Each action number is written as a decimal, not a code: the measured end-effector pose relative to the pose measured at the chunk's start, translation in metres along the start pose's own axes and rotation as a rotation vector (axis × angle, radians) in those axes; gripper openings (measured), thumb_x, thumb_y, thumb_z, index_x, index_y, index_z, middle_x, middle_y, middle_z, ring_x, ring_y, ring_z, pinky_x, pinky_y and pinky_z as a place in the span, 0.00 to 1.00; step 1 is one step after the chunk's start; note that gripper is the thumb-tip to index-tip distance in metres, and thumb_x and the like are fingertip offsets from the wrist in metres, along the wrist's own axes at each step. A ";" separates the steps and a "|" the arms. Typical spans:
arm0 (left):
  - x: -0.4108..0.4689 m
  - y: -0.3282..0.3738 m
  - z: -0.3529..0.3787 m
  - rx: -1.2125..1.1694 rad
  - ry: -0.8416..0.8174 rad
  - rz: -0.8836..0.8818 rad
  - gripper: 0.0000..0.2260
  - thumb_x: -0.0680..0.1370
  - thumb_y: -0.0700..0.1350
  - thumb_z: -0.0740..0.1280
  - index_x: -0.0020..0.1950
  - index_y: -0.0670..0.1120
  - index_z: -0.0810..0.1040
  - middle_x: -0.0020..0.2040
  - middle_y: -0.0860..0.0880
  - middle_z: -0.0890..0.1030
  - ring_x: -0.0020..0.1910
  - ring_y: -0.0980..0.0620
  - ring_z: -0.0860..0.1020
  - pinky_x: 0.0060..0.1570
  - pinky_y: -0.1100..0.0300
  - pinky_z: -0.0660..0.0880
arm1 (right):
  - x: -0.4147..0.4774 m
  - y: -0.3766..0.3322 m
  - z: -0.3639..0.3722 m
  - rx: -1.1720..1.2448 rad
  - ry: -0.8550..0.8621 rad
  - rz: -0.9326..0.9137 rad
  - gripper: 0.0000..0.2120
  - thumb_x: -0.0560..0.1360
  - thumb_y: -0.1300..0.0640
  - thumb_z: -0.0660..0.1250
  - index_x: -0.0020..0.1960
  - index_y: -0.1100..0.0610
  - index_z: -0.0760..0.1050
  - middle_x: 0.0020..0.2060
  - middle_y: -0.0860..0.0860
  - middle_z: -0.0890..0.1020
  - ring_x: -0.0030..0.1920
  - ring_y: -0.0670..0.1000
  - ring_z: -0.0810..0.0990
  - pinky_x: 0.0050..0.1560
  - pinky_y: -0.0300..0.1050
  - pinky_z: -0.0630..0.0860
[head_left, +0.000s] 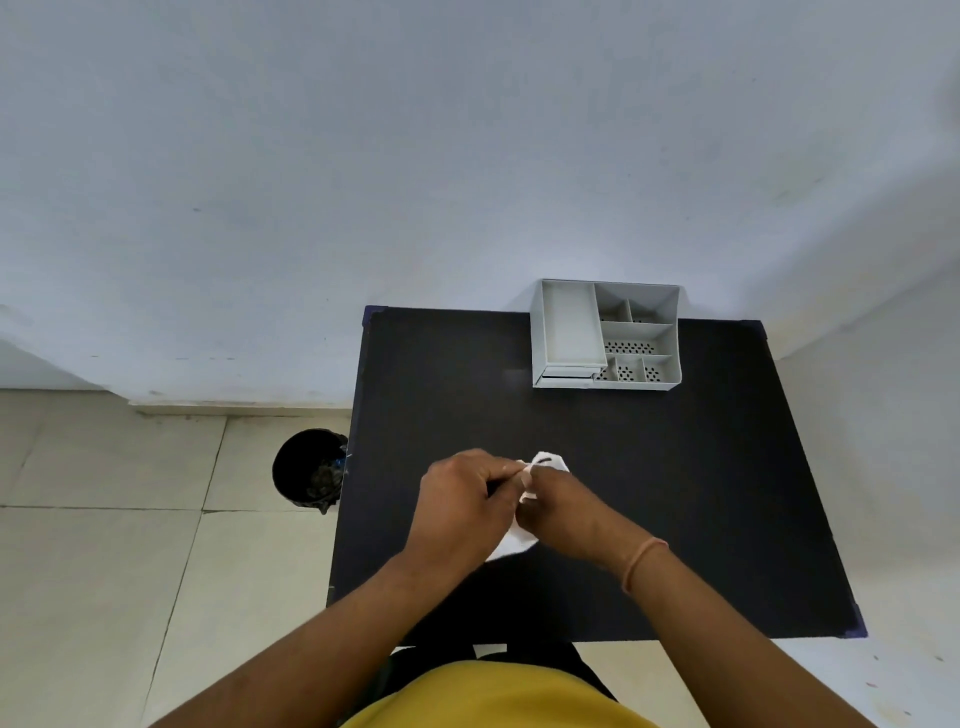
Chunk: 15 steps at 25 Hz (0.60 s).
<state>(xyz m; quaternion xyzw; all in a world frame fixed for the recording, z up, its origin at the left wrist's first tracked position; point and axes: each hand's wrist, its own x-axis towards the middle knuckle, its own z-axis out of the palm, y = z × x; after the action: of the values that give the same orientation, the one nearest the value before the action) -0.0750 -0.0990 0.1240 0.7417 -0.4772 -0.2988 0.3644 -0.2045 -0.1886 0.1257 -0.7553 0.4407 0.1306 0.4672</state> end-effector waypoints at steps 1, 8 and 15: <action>-0.004 -0.001 0.001 0.008 -0.032 0.002 0.06 0.80 0.46 0.75 0.53 0.54 0.91 0.49 0.58 0.89 0.47 0.64 0.84 0.55 0.64 0.81 | -0.003 -0.001 0.003 -0.031 -0.032 -0.022 0.08 0.81 0.65 0.66 0.51 0.53 0.78 0.49 0.51 0.82 0.53 0.51 0.80 0.59 0.44 0.80; 0.011 -0.026 -0.033 -0.494 0.146 -0.346 0.09 0.81 0.53 0.73 0.58 0.51 0.88 0.49 0.54 0.88 0.48 0.57 0.85 0.49 0.59 0.79 | -0.015 -0.009 -0.007 0.116 0.039 -0.182 0.25 0.74 0.64 0.77 0.70 0.53 0.77 0.55 0.40 0.80 0.54 0.42 0.80 0.59 0.31 0.77; 0.026 -0.092 -0.054 -1.061 -0.450 -0.803 0.20 0.80 0.50 0.70 0.70 0.46 0.83 0.67 0.38 0.85 0.60 0.38 0.86 0.55 0.42 0.85 | -0.013 -0.008 -0.015 0.295 0.251 -0.203 0.11 0.76 0.66 0.69 0.56 0.58 0.86 0.53 0.52 0.88 0.54 0.53 0.87 0.55 0.41 0.83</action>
<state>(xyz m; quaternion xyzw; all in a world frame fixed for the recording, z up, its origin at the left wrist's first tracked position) 0.0226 -0.0834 0.0753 0.5026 -0.0199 -0.7491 0.4311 -0.2092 -0.1919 0.1461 -0.7296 0.4314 -0.0782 0.5248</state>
